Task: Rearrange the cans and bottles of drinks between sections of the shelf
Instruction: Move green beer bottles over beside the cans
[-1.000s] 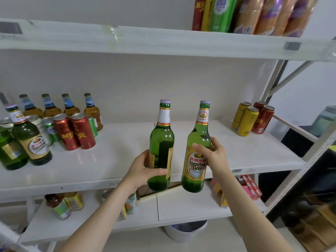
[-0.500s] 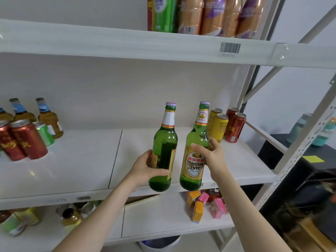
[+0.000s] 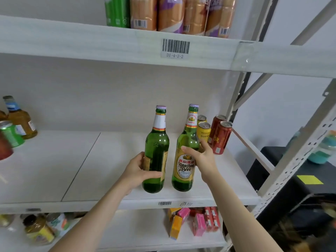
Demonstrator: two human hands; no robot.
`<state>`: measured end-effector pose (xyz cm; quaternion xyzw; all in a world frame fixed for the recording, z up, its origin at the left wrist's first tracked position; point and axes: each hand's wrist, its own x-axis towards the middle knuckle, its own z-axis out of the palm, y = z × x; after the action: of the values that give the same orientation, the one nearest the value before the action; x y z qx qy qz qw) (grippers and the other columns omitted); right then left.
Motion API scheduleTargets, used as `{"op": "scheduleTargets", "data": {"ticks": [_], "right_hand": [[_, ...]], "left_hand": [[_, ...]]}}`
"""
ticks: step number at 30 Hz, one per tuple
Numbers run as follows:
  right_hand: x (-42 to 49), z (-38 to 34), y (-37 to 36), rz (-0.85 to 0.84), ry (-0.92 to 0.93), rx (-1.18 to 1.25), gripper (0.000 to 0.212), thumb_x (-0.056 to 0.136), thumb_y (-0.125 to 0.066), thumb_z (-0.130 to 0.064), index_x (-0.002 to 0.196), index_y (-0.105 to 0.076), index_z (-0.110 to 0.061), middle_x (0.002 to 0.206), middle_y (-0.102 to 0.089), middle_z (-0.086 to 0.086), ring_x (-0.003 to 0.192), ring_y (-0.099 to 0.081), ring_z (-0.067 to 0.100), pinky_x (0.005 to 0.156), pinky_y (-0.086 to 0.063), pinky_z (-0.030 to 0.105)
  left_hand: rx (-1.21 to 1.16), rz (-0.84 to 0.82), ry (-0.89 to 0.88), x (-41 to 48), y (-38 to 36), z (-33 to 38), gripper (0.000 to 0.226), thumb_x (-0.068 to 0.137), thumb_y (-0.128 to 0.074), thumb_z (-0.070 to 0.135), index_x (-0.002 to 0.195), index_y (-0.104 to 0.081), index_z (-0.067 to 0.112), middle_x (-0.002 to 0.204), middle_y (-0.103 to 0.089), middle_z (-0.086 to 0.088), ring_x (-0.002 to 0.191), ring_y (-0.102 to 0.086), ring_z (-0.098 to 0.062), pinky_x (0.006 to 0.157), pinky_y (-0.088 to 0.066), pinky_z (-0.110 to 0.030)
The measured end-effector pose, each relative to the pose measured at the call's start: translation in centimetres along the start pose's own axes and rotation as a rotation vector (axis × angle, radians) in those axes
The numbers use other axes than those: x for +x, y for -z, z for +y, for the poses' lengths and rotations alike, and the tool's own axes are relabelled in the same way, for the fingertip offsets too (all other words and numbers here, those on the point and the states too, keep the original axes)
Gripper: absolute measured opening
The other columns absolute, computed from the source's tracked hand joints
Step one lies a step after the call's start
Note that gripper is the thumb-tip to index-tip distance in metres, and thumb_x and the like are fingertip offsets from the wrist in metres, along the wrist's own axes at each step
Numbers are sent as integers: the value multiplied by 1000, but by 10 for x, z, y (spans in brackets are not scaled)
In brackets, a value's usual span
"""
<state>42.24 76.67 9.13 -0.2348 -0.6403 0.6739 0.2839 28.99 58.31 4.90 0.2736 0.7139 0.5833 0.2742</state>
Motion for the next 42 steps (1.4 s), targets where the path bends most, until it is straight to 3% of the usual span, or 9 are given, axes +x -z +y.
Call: {"op": "scheduleTargets", "data": {"ticks": [5,10,18,26,28,32,35,40,42], "right_hand": [[50,11,-5,-7,9,8,45,76,-80,-11,115,-59,-12,104,-72,6,92,-71,22,70,-54,31],[103,30,-10,-8,22,23,47,74,-83,-12,114,-59,-15,104,-73,7,97,-71,26,80,-57,39],[165,57,-17,3,64,27,73,59,-84,-31,124,-54,-18,112,-71,5,102,-70,26,92,-56,51],[203,71,-18,25,81,17,89,54,-87,-41,133,-49,-25,119,-68,-2,108,-67,24,95,-54,52],[209,73,-19,25,90,-3,85,61,-87,-37,135,-46,-25,121,-66,-2,110,-65,23,97,-53,51],[223,80,-20,27,83,-20,76,74,-83,-25,139,-43,-22,126,-62,-1,114,-62,24,98,-52,48],[232,83,-20,23,82,-29,75,75,-83,-24,139,-43,-22,127,-62,0,115,-62,24,98,-52,46],[240,88,-20,7,87,-56,82,65,-85,-34,137,-44,-26,127,-62,0,116,-62,26,98,-51,52],[242,91,-18,-3,97,-60,79,70,-84,-30,137,-44,-25,128,-62,0,116,-61,26,99,-51,52]], "left_hand": [[-1,31,-18,45,3,-4,82,41,-94,38,116,-61,30,111,-74,4,108,-68,-19,97,-54,-48],[-2,47,-41,91,8,-10,77,43,-94,34,113,-63,29,108,-74,3,105,-69,-18,95,-55,-48],[-18,59,-70,149,9,-34,75,46,-95,26,113,-63,25,107,-75,-1,101,-71,-20,93,-57,-49],[-17,109,-89,186,4,-46,65,56,-94,8,110,-63,24,102,-76,3,97,-72,-16,82,-58,-34],[-9,107,-99,191,4,-46,63,58,-93,7,111,-63,24,101,-76,4,95,-72,-14,79,-57,-29],[-9,97,-94,201,6,-50,73,48,-95,19,112,-62,23,104,-76,2,99,-72,-18,88,-57,-40],[-23,95,-98,206,5,-53,77,44,-94,23,113,-62,23,104,-76,2,99,-72,-19,90,-57,-43],[-63,117,-111,209,3,-57,83,37,-93,25,114,-62,22,102,-76,2,97,-72,-18,85,-58,-37],[-59,112,-112,209,1,-58,79,42,-94,19,114,-62,23,102,-76,3,98,-72,-17,84,-57,-34]]}}
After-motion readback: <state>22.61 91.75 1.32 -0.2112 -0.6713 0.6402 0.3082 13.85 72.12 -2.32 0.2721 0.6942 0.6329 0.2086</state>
